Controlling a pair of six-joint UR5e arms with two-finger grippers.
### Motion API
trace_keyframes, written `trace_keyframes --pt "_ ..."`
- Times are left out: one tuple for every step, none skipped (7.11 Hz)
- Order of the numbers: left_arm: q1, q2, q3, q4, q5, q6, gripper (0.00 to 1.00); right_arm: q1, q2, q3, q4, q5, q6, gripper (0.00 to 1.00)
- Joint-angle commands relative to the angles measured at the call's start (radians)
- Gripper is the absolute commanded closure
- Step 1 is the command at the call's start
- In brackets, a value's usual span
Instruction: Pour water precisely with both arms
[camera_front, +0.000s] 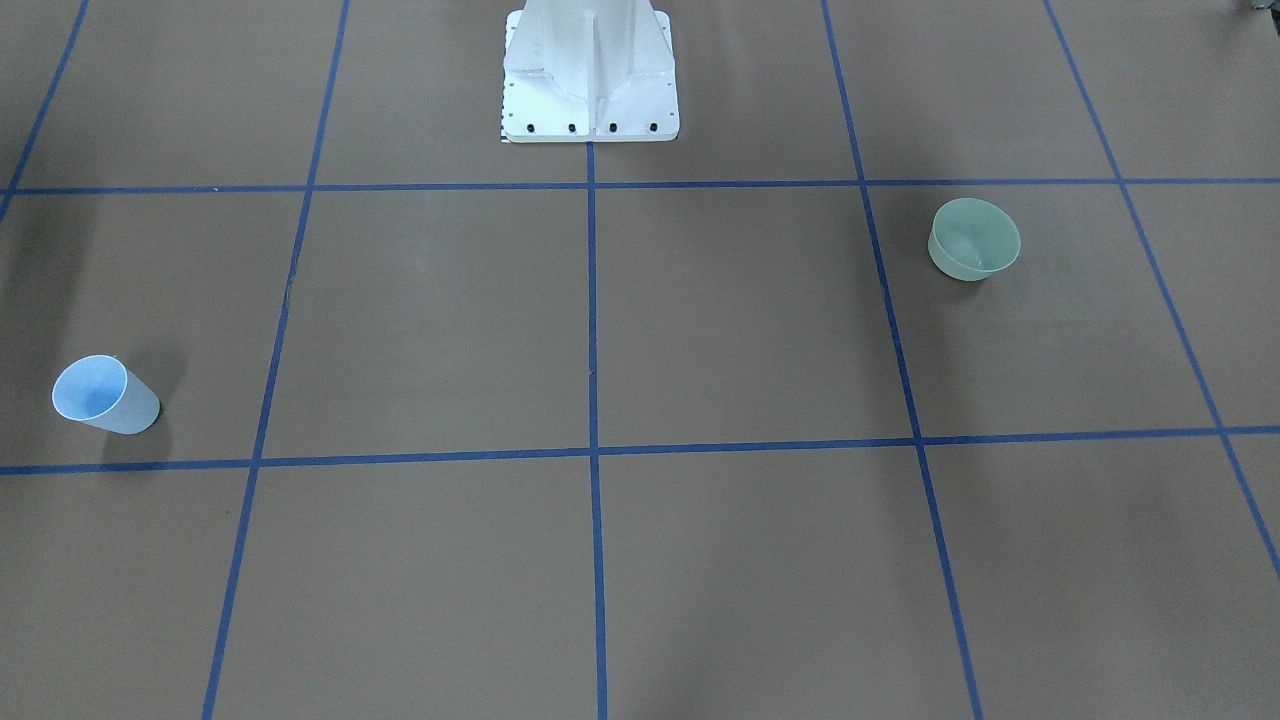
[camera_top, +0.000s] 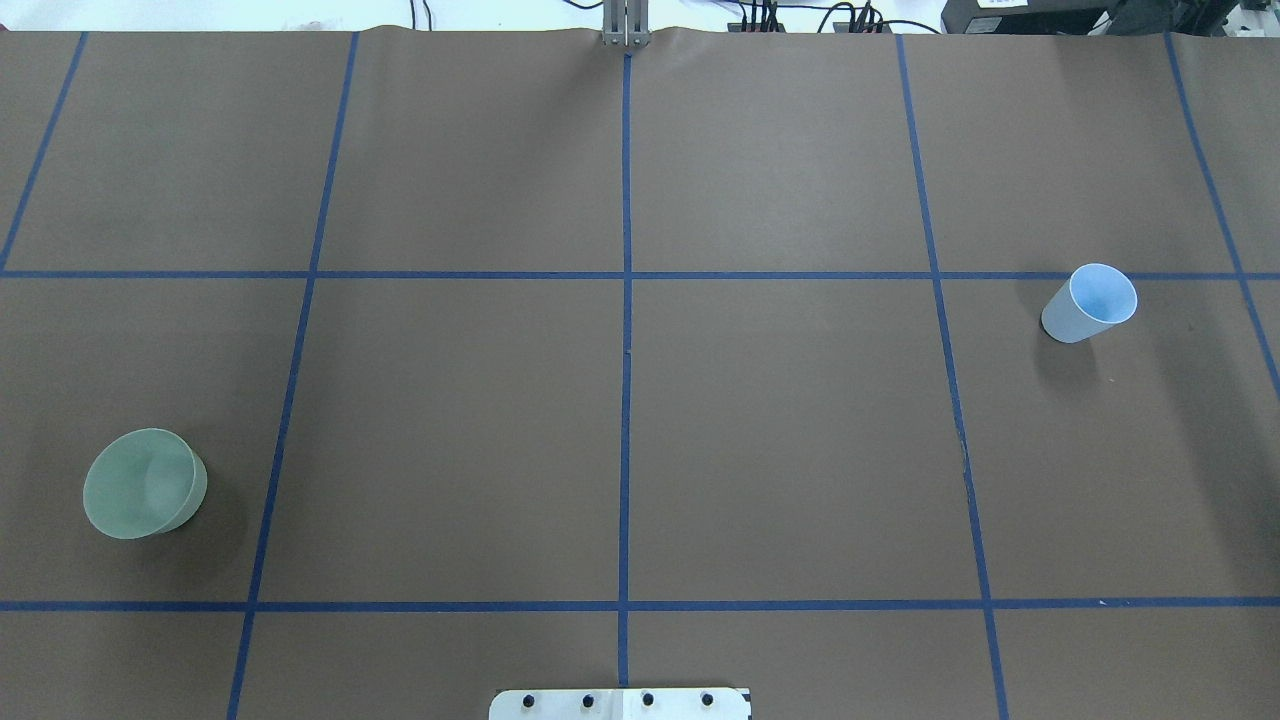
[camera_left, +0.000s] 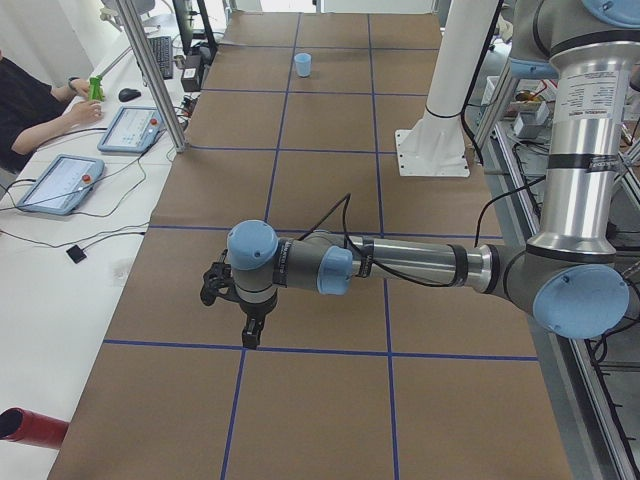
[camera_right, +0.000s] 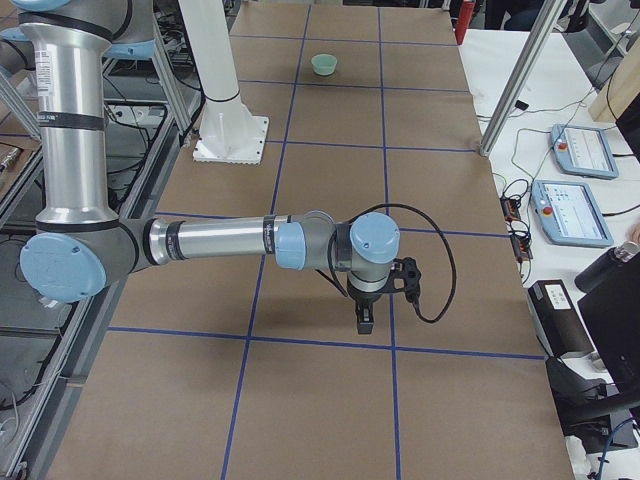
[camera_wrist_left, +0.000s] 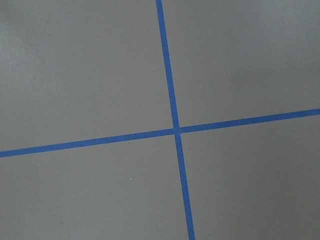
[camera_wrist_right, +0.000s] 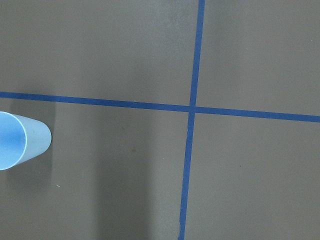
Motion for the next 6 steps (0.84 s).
trace_keyframes --pt "0.001 -0.001 0.001 0.000 0.000 -0.001 0.00 0.002 -0.015 -0.011 0.001 0.002 -0.002 0.00" --pt "0.001 -0.001 0.001 0.002 0.000 0.001 0.00 0.002 -0.017 -0.020 0.001 0.002 -0.004 0.00" --pt "0.001 -0.001 0.001 0.002 0.000 0.001 0.00 0.002 -0.018 -0.020 0.001 0.001 -0.006 0.00" --pt "0.001 -0.001 0.001 0.002 0.000 0.001 0.00 0.001 -0.018 -0.021 0.003 0.001 -0.007 0.00" --pt "0.001 -0.001 0.001 0.002 0.000 0.001 0.00 0.002 -0.018 -0.021 0.003 0.001 -0.009 0.00" --pt "0.001 -0.001 0.003 0.002 0.000 0.001 0.00 0.002 -0.017 -0.021 0.003 0.001 -0.007 0.00"
